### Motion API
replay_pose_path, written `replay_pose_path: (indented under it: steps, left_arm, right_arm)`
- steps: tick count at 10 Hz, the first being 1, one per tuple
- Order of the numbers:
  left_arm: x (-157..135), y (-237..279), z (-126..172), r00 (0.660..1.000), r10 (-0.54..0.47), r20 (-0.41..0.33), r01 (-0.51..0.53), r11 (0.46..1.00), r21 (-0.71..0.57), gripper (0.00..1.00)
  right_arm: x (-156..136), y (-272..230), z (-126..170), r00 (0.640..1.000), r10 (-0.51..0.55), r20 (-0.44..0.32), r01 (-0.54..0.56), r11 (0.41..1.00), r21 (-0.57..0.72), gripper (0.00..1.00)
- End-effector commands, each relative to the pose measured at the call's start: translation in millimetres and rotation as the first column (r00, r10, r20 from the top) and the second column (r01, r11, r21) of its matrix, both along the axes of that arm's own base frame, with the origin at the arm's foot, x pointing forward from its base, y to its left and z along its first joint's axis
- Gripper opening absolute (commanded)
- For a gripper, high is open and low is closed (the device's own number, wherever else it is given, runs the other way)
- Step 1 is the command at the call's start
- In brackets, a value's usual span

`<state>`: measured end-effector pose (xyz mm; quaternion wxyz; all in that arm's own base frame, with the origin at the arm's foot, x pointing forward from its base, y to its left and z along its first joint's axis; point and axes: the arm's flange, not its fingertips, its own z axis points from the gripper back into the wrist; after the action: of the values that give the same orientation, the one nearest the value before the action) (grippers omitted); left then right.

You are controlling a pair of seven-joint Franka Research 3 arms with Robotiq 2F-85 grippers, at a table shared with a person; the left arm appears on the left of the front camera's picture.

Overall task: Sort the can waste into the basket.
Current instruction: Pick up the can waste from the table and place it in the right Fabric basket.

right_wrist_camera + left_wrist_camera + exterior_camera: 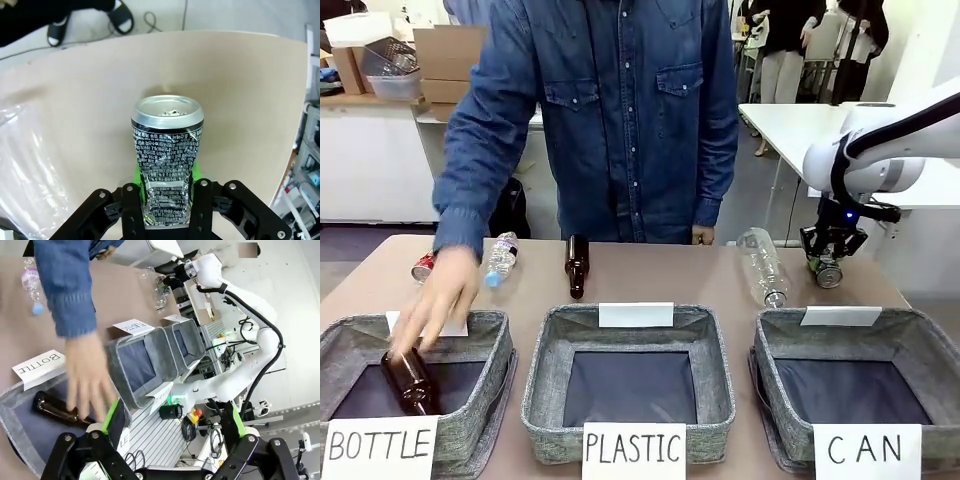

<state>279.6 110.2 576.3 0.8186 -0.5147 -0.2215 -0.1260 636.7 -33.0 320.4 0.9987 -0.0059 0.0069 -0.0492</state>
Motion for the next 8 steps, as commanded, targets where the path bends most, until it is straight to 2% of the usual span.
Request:
replay_pose_path:
  steps: [1,3,4,6,7,8]
  left_arm:
    - [-4.5,-0.2,5.9,1.0,0.009,0.003,-0.009,1.0,-0.015,1.0]
    - [-4.5,-0.2,5.9,1.0,0.009,0.003,-0.009,1.0,-0.015,1.0]
    - [-4.5,-0.2,5.9,1.0,0.009,0.003,-0.009,1.0,-0.015,1.0]
    - [-2.5,-0.3,3.0,1.0,0.001,0.009,-0.001,1.0,0.002,1.0]
    - [6.4,-19.2,-6.3,1.0,-0.028,-0.001,0.028,0.997,-0.078,1.0]
    - [20.6,-47.0,-34.7,0.993,-0.083,-0.078,0.07,0.985,-0.157,1.0]
  right_arm:
    - [3.1,3.0,3.2,0.999,-0.031,-0.013,0.03,0.998,-0.057,0.0]
    - [2.6,-1.2,6.4,0.999,-0.042,-0.005,0.042,0.999,-0.032,0.0]
    - [2.1,-3.9,9.9,0.999,-0.046,0.007,0.046,0.999,-0.019,0.32]
    - [-10.1,-13.9,39.7,0.998,-0.058,0.009,0.058,0.997,0.058,0.32]
    - [-25.4,-22.1,69.7,0.999,-0.045,0.022,0.044,0.997,0.065,0.32]
    - [-45.7,-31.5,104.0,1.0,-0.024,0.0,0.024,0.994,0.103,0.32]
